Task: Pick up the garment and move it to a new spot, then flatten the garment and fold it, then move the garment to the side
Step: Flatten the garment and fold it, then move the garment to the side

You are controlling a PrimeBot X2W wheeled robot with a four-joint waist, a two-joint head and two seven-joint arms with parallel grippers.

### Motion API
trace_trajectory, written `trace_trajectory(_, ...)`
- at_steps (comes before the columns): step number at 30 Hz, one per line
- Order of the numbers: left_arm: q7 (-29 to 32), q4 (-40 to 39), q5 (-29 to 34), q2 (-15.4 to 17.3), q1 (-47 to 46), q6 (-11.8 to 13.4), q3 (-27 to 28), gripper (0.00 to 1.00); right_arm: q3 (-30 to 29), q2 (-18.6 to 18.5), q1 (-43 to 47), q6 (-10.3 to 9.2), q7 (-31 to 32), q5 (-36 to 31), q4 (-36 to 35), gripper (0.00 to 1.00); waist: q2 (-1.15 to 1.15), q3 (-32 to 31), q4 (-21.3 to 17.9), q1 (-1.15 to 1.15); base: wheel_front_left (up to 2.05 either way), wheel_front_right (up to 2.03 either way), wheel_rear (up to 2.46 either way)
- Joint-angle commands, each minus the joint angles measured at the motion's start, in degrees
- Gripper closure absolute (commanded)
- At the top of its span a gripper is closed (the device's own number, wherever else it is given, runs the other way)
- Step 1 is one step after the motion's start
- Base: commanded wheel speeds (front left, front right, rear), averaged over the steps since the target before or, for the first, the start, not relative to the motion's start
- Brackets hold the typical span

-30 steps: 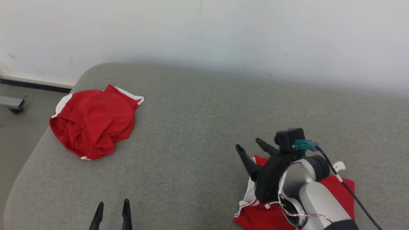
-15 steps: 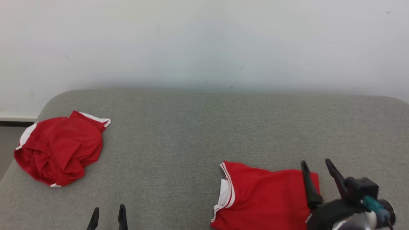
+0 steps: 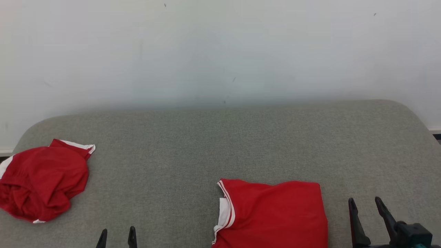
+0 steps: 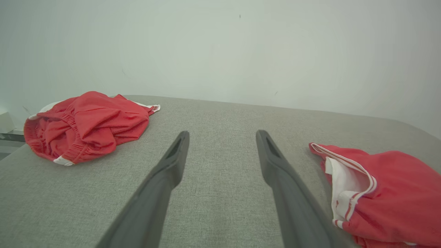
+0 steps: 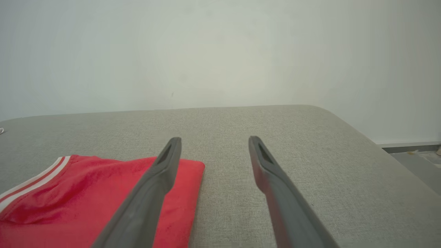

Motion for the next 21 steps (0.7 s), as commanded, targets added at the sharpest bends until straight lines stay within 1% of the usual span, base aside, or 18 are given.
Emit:
trace_trajectory(1,-0.16,0.24,0.36,-0.06,0.29,-0.19,0.35,0.00,0.11,-0.39,0.62,-0.15,-0.37,0.60,0.43,0.00,0.00,-0.18,-0.24,0.01,0.00,0.00,0.00)
trace_trajectory(10,-0.16,1.55,2.10,-0.07,1.48,-0.79,2.21,0.00,1.08,-1.23,0.71,-0.15,-1.76,0.84,3.11,0.00,0.00,-0.23,-0.59,0.01,0.00,0.00,0.00)
trace_trajectory(21,-0.16,1.81,1.79,-0.07,1.38,-0.78,3.84,0.00,1.95,-0.84,1.03,-0.15,-1.83,1.57,2.92,0.00,0.00,-0.04,-0.68,0.01,0.00,0.00,0.00)
